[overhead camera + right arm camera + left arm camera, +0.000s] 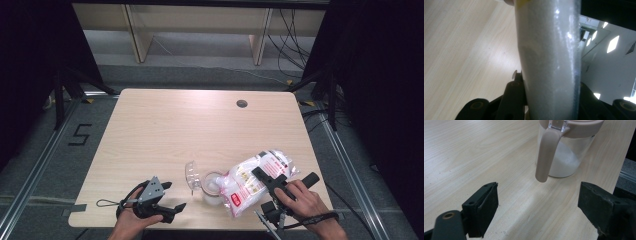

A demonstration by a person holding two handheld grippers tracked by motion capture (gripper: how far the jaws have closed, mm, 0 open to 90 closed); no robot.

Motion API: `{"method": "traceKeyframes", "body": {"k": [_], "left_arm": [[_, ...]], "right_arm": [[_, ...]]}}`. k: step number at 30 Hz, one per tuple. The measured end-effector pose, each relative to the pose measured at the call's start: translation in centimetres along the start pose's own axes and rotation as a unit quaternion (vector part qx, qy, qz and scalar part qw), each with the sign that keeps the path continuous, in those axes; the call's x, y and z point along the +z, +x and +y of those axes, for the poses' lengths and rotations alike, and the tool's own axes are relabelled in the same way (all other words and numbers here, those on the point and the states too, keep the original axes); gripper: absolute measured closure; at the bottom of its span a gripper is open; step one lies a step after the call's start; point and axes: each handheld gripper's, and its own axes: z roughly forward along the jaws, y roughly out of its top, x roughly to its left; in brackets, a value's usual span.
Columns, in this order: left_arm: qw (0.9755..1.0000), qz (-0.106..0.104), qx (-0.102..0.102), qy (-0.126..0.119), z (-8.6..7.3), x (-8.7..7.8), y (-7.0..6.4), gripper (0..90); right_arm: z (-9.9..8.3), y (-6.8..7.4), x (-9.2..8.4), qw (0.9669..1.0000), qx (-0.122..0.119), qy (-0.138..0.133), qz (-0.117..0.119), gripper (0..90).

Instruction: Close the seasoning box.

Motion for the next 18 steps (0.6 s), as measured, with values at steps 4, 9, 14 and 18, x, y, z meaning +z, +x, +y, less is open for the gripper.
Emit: {"method": "traceKeyframes", "body": {"k": [4,9,14,18], "left_arm": [[1.0,0.0,-0.004,0.0,-0.03,0.03,-0.06,16.3],[1.0,0.002,0.001,0.006,-0.02,-0.04,0.04,16.3],[0.9999,0.005,0.011,0.011,0.02,-0.15,0.19,16.3],[0.9999,0.004,0.006,0.007,0.01,-0.11,0.12,16.3]], "right_arm": [[-0.22,-0.07,-0.05,0.9999,0.003,-0.009,-0.005,75.9],[-0.42,0.01,-0.12,0.9997,0.019,-0.014,-0.007,76.0],[-0.55,0.14,-0.1,0.9993,0.029,-0.022,-0.007,76.2],[-0.64,0.22,-0.08,0.9989,0.041,-0.023,-0.005,76.3]]}}
